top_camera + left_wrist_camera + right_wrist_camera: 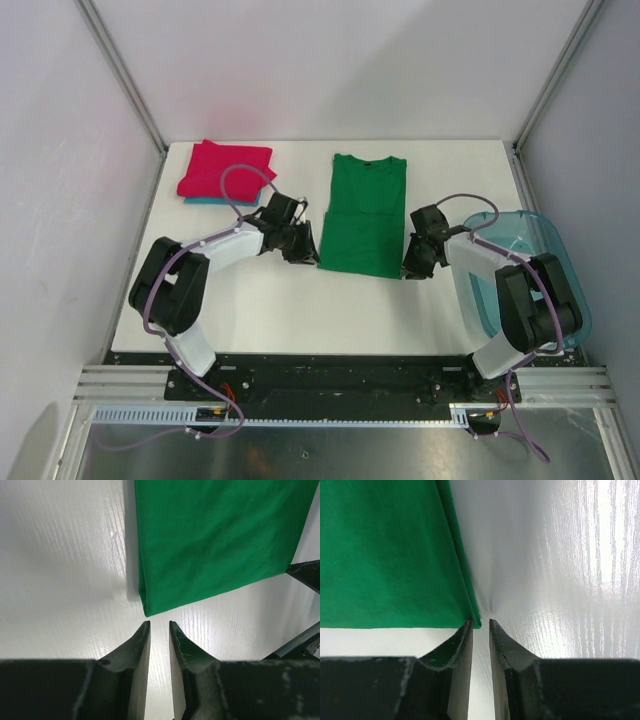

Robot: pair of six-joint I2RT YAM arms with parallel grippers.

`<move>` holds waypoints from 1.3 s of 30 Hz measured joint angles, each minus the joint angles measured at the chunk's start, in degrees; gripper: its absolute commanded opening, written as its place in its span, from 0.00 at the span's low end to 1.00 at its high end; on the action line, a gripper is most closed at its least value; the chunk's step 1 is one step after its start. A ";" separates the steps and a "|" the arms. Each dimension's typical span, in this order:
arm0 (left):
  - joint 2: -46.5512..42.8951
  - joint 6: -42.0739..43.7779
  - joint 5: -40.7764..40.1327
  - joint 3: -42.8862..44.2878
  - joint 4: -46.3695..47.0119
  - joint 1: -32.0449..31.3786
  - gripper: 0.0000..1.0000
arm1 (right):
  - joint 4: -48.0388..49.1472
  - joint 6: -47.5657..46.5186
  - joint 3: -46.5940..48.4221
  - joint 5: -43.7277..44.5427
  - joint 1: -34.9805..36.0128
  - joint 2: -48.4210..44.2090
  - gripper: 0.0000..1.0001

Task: Fold and stack the t-shirts
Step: Grab one side of the 2/3 rectangular tshirt with both arms

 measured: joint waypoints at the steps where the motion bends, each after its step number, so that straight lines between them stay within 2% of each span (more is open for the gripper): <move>1: 0.00 0.00 0.00 0.00 0.13 0.00 0.26 | 0.26 0.15 -0.11 0.02 0.15 -0.09 0.24; 10: 0.00 -0.02 0.02 -0.26 0.31 0.00 0.25 | 1.36 1.29 -0.13 1.18 1.97 -2.16 0.25; 27: -0.02 0.00 -0.02 -1.16 0.72 0.00 0.27 | 2.10 1.66 -0.13 6.21 4.46 1.51 0.25; 30: -0.02 -0.02 0.00 -1.16 0.76 0.00 0.29 | 2.40 1.66 -0.13 6.23 4.52 1.60 0.21; 35: -0.02 -0.04 -0.02 -1.16 0.98 -0.13 0.35 | 3.10 1.81 -0.22 6.25 4.55 1.75 0.06; 39: 0.00 -0.07 0.00 -1.16 1.18 -0.55 0.37 | 3.28 2.19 -0.26 6.27 4.55 1.77 0.01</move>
